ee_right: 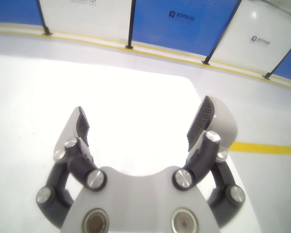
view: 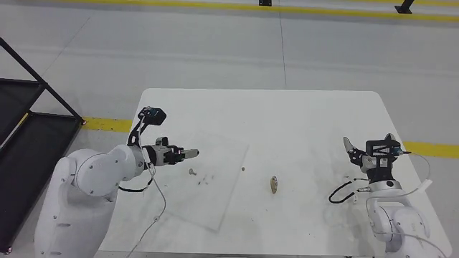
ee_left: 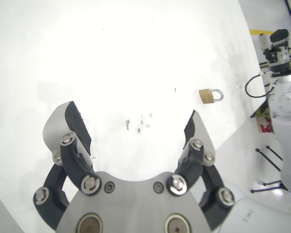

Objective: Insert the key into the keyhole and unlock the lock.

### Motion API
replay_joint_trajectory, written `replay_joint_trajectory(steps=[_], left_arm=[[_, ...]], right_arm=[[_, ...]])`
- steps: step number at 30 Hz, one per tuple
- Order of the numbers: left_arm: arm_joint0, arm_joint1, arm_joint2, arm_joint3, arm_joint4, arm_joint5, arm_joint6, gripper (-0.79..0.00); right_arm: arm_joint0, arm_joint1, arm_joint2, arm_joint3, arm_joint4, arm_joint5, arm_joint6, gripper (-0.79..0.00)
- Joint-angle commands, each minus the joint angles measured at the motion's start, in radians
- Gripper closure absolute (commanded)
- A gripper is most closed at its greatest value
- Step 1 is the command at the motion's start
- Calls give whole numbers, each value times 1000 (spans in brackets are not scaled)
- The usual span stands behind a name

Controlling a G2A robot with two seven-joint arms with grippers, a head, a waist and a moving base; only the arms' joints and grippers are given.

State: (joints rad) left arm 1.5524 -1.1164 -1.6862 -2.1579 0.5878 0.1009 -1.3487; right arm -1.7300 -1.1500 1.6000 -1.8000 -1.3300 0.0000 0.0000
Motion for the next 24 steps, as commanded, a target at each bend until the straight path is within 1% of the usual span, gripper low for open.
replay_joint_trajectory(steps=[1, 4, 6, 11, 15, 20, 21, 22, 23, 24], left_arm=[[-16, 3, 13, 26, -14, 16, -40, -785], [-41, 7, 36, 52, -36, 30, -84, -785], [-53, 10, 49, 62, -24, 26, -88, -785], [-54, 16, 75, 108, -32, 42, -103, -785], [-52, 19, 92, 146, -35, 41, -95, -785], [-51, 24, 120, 163, -19, 25, -77, -785], [-51, 25, 123, 164, -23, 25, -77, -742], [-53, 27, 126, 161, -24, 20, -79, -720], [-54, 28, 128, 161, -23, 16, -81, -659], [-55, 29, 130, 161, -23, 14, -82, -619]], right_arm=[[0, 0, 0, 0, 0, 0, 0, -785], [0, 0, 0, 0, 0, 0, 0, -785], [0, 0, 0, 0, 0, 0, 0, -785], [0, 0, 0, 0, 0, 0, 0, -785], [0, 0, 0, 0, 0, 0, 0, -785], [0, 0, 0, 0, 0, 0, 0, -785], [0, 0, 0, 0, 0, 0, 0, -785], [0, 0, 0, 0, 0, 0, 0, -785], [0, 0, 0, 0, 0, 0, 0, -785], [0, 0, 0, 0, 0, 0, 0, -785]])
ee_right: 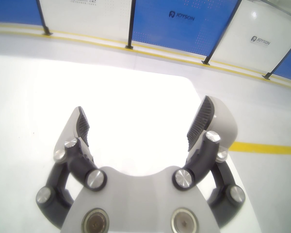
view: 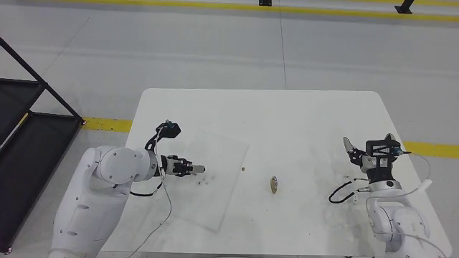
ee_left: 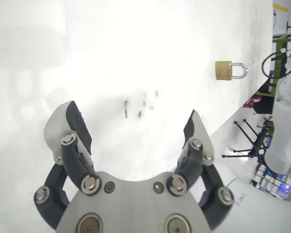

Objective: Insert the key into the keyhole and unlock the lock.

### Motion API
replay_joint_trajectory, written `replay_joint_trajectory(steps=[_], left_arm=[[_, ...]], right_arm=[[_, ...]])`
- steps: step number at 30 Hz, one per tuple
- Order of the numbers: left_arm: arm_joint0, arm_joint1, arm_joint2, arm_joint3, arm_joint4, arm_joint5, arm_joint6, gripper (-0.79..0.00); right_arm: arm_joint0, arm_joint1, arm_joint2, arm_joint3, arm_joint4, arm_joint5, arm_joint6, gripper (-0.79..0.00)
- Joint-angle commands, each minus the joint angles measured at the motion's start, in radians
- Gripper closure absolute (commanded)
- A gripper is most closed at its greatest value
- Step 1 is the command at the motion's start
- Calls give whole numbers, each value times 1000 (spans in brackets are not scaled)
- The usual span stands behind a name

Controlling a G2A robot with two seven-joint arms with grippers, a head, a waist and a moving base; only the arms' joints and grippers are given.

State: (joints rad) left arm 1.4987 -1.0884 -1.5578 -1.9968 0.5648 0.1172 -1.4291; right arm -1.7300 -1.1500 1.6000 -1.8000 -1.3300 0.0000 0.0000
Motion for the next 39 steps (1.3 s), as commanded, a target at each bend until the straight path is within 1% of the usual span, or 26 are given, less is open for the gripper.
replay_joint_trajectory(steps=[1, 2, 3, 6, 10, 16, 18, 24, 29, 39], left_arm=[[-2, 3, 3, 1, 4, -4, -3, -588], [-2, 4, 5, 3, 7, -5, -2, -502], [-3, 5, 8, 6, 9, -6, -1, -462], [-4, 10, 15, 12, 24, -16, 0, -391], [-4, 14, 23, 17, 29, -22, 3, -360], [-4, 21, 35, 22, 34, -28, 4, -342], [-5, 23, 38, 22, 35, -29, 5, -311], [-11, 28, 53, 27, 37, -26, 10, -289], [-20, 32, 69, 40, 39, -20, 19, -302], [-30, 40, 91, 52, 34, -13, 23, -265]], right_arm=[[0, 0, 0, 0, 0, 0, 0, -785], [0, 0, 0, 0, 0, 0, 0, -785], [0, 0, 0, 0, 0, 0, 0, -785], [0, 0, 0, 0, 0, 0, 0, -785], [0, 0, 0, 0, 0, 0, 0, -785], [0, 0, 0, 0, 0, 0, 0, -785], [0, 0, 0, 0, 0, 0, 0, -785], [0, 0, 0, 0, 0, 0, 0, -785], [0, 0, 0, 0, 0, 0, 0, -785], [0, 0, 0, 0, 0, 0, 0, -785]])
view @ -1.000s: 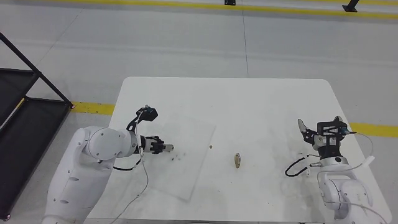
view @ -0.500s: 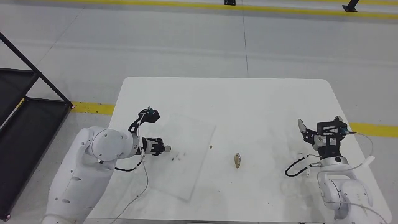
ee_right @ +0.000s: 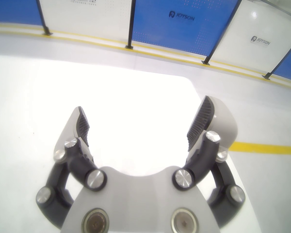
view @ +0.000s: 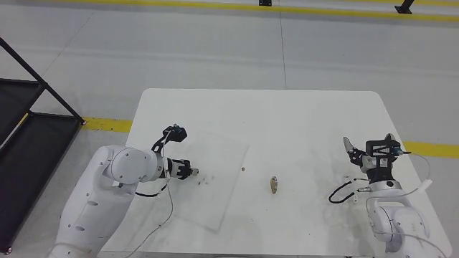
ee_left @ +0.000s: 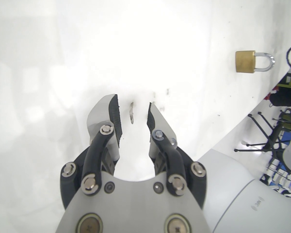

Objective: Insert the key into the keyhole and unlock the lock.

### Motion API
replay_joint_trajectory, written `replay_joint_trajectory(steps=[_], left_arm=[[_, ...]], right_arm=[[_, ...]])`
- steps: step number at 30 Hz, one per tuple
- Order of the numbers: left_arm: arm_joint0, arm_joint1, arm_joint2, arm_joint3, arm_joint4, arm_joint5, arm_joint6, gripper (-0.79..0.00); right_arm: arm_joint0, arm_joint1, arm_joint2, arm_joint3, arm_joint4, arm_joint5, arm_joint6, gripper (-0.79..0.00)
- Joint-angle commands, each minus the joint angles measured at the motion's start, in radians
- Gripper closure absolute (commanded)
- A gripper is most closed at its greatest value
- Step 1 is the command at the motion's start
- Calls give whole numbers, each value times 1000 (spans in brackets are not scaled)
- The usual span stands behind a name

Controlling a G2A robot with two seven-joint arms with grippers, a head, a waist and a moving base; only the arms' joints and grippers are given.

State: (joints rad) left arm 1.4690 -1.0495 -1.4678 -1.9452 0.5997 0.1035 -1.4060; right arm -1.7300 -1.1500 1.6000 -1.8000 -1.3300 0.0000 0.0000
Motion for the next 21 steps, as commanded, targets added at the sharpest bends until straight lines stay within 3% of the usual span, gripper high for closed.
replay_joint_trajectory(steps=[1, 6, 21], left_arm=[[-1, 2, 2, 1, -1, 1, 1, -262], [-3, 6, 6, 2, -3, 2, 1, -172], [-11, 19, 17, 18, -12, 0, 11, -40]], right_arm=[[0, 0, 0, 0, 0, 0, 0, -785], [0, 0, 0, 0, 0, 0, 0, -785], [0, 0, 0, 0, 0, 0, 0, -785]])
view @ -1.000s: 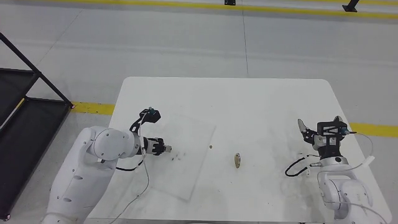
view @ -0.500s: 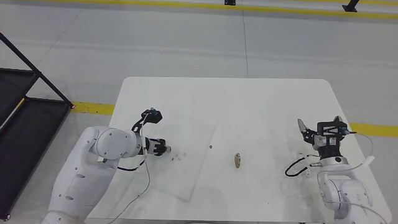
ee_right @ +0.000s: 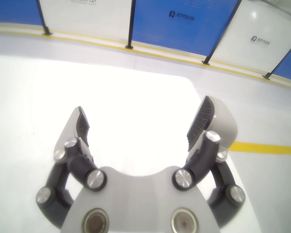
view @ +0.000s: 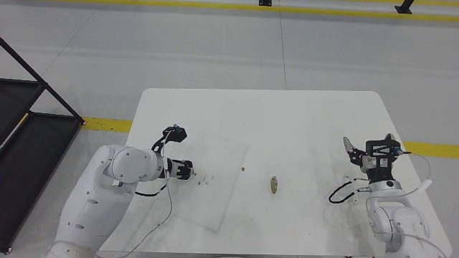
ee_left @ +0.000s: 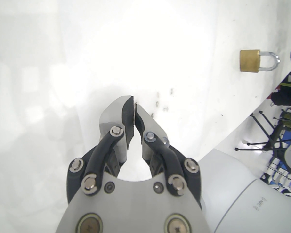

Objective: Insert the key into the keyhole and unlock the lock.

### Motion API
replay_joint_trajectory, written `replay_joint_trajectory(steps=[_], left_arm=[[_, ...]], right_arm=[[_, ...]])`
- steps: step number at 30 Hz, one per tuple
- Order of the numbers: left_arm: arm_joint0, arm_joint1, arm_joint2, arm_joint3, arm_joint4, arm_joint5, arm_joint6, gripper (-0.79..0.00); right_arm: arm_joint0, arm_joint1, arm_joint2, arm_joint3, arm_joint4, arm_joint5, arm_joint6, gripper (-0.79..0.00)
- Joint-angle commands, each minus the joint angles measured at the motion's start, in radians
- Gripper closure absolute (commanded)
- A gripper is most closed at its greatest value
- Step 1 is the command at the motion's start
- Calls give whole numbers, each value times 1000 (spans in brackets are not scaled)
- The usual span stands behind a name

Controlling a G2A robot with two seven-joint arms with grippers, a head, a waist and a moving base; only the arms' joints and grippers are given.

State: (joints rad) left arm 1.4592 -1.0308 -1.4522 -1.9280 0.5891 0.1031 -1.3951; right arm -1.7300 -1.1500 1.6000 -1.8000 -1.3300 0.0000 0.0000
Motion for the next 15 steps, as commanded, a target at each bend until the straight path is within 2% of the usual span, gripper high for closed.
replay_joint_trajectory(steps=[1, 3, 15], left_arm=[[-2, 2, 2, 1, -2, 0, 1, -34], [-5, 3, 4, 3, -3, 2, -1, 0], [-2, 18, -12, -75, 10, 12, -37, 0]], right_arm=[[0, 0, 0, 0, 0, 0, 0, -785], [0, 0, 0, 0, 0, 0, 0, -785], [0, 0, 0, 0, 0, 0, 0, -785]])
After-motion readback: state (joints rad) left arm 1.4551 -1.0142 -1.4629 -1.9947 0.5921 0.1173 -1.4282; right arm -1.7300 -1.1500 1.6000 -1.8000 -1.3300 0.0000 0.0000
